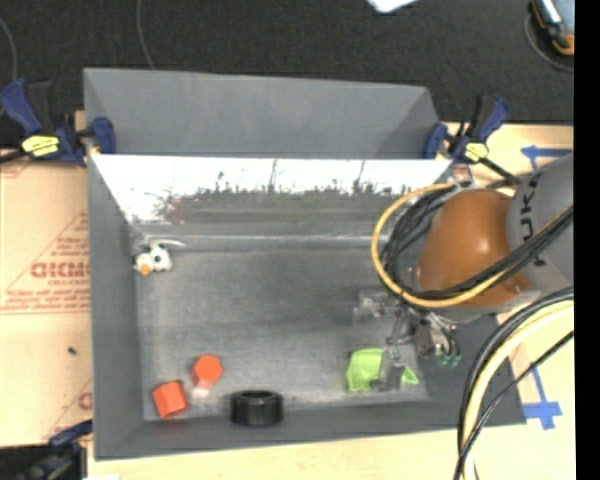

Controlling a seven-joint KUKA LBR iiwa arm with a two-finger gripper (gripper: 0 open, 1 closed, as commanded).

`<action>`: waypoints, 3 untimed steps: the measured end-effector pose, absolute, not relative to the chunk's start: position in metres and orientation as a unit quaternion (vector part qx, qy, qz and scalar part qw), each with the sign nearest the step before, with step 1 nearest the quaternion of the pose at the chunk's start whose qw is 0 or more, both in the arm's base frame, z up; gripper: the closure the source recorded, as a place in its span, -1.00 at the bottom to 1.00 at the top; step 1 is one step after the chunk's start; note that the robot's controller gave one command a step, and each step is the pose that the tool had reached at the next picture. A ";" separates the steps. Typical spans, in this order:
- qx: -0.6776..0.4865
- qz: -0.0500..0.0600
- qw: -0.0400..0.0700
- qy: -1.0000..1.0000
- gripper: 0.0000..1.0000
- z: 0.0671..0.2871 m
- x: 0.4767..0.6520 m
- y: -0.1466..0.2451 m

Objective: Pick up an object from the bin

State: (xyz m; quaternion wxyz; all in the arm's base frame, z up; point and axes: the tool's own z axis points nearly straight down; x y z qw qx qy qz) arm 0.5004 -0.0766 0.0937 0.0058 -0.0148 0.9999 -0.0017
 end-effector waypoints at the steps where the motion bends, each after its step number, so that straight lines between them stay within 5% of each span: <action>1: -0.057 -0.002 0.002 0.998 1.00 0.073 0.497 -0.077; 2: -0.057 -0.002 0.002 0.998 1.00 0.073 0.497 -0.077; 3: -0.016 -0.003 0.007 1.000 1.00 0.284 0.506 -0.071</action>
Offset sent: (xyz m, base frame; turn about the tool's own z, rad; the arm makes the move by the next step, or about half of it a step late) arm 0.0000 0.0000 0.0000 0.0000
